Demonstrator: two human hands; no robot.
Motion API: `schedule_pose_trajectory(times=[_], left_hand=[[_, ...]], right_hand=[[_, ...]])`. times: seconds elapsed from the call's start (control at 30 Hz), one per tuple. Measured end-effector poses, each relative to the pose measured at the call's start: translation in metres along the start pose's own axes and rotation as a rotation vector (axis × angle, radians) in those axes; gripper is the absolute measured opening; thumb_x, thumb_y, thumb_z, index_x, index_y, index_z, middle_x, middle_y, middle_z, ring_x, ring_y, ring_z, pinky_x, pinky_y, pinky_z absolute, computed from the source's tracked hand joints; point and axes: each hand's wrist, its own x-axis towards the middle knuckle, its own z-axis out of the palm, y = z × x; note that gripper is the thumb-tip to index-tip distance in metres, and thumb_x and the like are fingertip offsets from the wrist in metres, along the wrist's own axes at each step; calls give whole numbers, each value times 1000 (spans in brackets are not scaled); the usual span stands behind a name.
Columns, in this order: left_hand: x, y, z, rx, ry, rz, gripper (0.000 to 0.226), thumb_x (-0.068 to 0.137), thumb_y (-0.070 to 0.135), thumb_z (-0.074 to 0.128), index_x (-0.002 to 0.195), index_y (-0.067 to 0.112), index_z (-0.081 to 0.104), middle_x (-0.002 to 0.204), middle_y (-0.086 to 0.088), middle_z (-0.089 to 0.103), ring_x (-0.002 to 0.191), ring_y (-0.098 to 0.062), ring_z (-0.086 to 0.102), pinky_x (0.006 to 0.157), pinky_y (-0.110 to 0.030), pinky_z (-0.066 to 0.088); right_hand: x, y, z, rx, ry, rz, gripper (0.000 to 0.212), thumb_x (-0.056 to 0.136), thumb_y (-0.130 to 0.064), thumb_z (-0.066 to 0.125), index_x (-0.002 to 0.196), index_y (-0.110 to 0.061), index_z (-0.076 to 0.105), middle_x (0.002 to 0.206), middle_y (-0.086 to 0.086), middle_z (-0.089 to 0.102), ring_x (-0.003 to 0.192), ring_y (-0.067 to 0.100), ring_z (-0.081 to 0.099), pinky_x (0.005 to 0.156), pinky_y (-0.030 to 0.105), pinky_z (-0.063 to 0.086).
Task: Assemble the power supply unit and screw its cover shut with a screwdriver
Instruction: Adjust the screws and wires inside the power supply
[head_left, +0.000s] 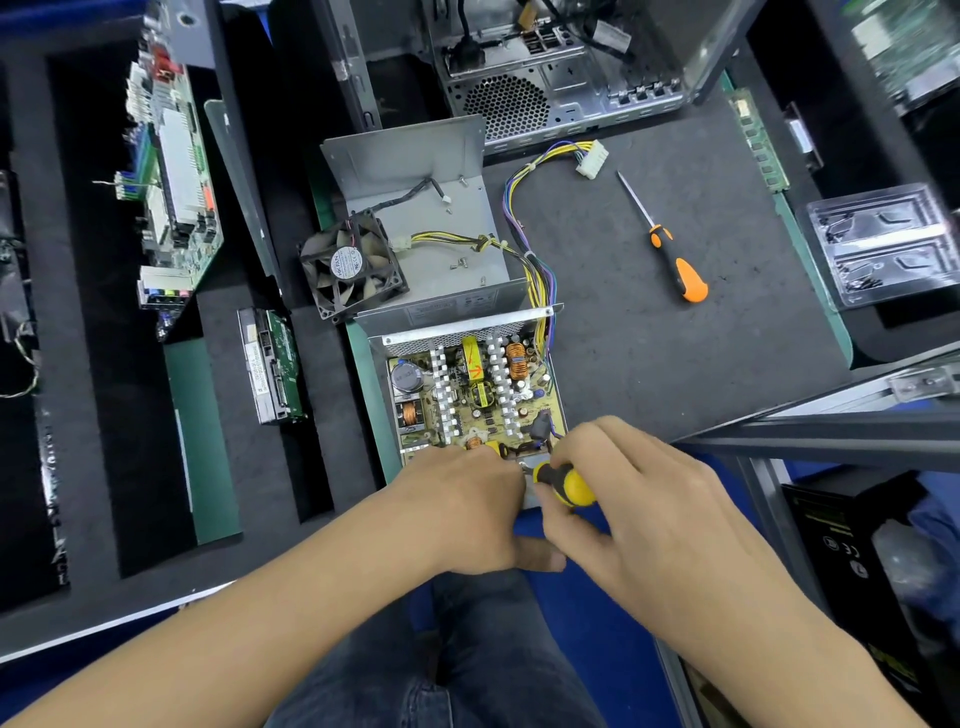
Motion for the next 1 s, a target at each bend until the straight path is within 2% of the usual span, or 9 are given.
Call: schedule_pose_trajectory(times=[0.13, 0.27, 0.33, 0.43, 0.57, 0.7, 0.83, 0.93, 1.0], left_hand=[[-2, 1, -3, -8, -28, 28, 51, 77, 71, 37, 84, 25, 58, 81, 3, 57, 70, -20, 55, 58, -30, 41], [-4, 4, -5, -10, -22, 2, 16, 93, 36, 44, 96, 21, 47, 94, -1, 54, 78, -25, 53, 63, -32, 41], [-3, 5, -2, -11, 4, -38, 17, 95, 29, 46, 103, 16, 54, 98, -3, 55, 80, -26, 54, 66, -34, 45], [-2, 7, -1, -34, 23, -97, 19, 94, 21, 49, 108, 14, 60, 87, -4, 49, 80, -28, 55, 67, -35, 44], [-4, 7, -3, -95, 5, -123, 17, 92, 16, 49, 102, 11, 61, 82, -3, 44, 66, -20, 46, 62, -33, 39], [-3, 8, -4, -152, -4, -127, 11, 92, 14, 47, 83, 13, 53, 78, -3, 45, 62, -16, 42, 58, -32, 36], [1, 2, -14, -208, 13, -139, 29, 95, 11, 45, 67, 14, 42, 72, -5, 44, 58, -17, 40, 53, -31, 35], [5, -4, -21, -201, -15, -141, 19, 95, 9, 46, 77, 9, 52, 76, -7, 50, 64, -20, 48, 59, -32, 43], [6, -6, -22, -204, -36, -141, 14, 93, 8, 47, 89, 5, 59, 81, -9, 55, 72, -25, 55, 66, -36, 51]], right_hand=[[2, -13, 0, -202, 5, 31, 21, 87, -23, 67, 74, -14, 53, 60, -1, 43, 46, 18, 42, 35, 30, 34], [4, -22, -6, -99, -241, 37, 16, 88, -33, 47, 87, -17, 50, 88, 1, 49, 72, 21, 51, 53, 28, 44], [8, -22, -12, -57, -317, 70, 16, 85, -26, 41, 91, -15, 51, 89, 3, 47, 71, 22, 51, 55, 28, 38], [14, -18, -12, -225, -452, 30, 12, 89, -10, 44, 95, -20, 40, 90, 0, 34, 66, 18, 43, 51, 25, 25], [26, -19, -18, -328, -344, 104, 27, 77, -11, 75, 82, -15, 49, 77, 0, 41, 56, 19, 46, 43, 29, 38], [34, -15, -16, -358, -518, -190, 18, 92, -6, 23, 83, -21, 21, 107, 4, 37, 93, 26, 38, 77, 38, 36], [42, -14, -12, -315, -406, -70, 24, 98, -10, 49, 93, -22, 29, 94, -1, 39, 83, 20, 37, 78, 34, 48], [54, -16, -16, -316, -358, -39, 21, 89, -14, 68, 89, -17, 47, 86, 0, 48, 74, 19, 46, 65, 30, 50], [60, -12, -21, -294, -357, -23, 14, 89, -20, 61, 100, -15, 52, 99, 1, 48, 84, 20, 49, 73, 31, 48]])
